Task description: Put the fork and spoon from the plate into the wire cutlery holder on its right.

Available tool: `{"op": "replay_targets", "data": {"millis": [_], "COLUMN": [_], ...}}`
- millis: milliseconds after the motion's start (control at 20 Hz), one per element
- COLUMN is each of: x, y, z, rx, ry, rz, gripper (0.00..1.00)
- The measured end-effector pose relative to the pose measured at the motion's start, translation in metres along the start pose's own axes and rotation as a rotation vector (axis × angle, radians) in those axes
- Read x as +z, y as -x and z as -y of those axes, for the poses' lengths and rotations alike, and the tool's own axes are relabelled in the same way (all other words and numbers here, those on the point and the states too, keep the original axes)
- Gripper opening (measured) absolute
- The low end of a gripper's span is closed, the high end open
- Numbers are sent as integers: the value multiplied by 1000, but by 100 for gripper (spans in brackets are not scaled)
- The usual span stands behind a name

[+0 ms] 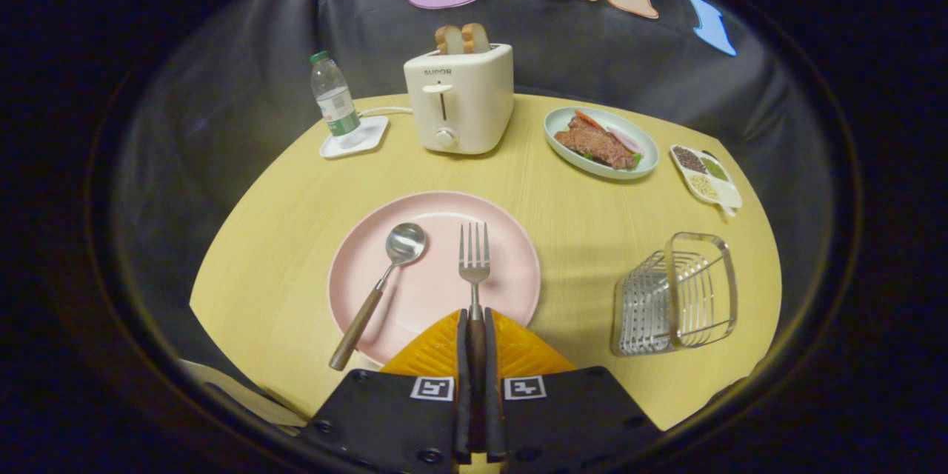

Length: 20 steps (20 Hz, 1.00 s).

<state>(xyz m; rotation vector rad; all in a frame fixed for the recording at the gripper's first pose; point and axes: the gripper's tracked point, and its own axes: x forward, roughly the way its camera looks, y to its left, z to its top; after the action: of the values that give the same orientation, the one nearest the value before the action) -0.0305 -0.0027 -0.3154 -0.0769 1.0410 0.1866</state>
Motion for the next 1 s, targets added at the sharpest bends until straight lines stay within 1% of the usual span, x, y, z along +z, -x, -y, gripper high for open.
{"op": "replay_targets", "data": {"millis": [200, 450, 850, 1000], "x": [11, 19, 16, 16], "y": [23, 45, 70, 79], "z": [26, 64, 126, 145], "rx": [-11, -16, -7, 10], "ry": [-2, 28, 18, 46], "rz": [10, -3, -49, -52], "gripper": [11, 11, 11, 11]}}
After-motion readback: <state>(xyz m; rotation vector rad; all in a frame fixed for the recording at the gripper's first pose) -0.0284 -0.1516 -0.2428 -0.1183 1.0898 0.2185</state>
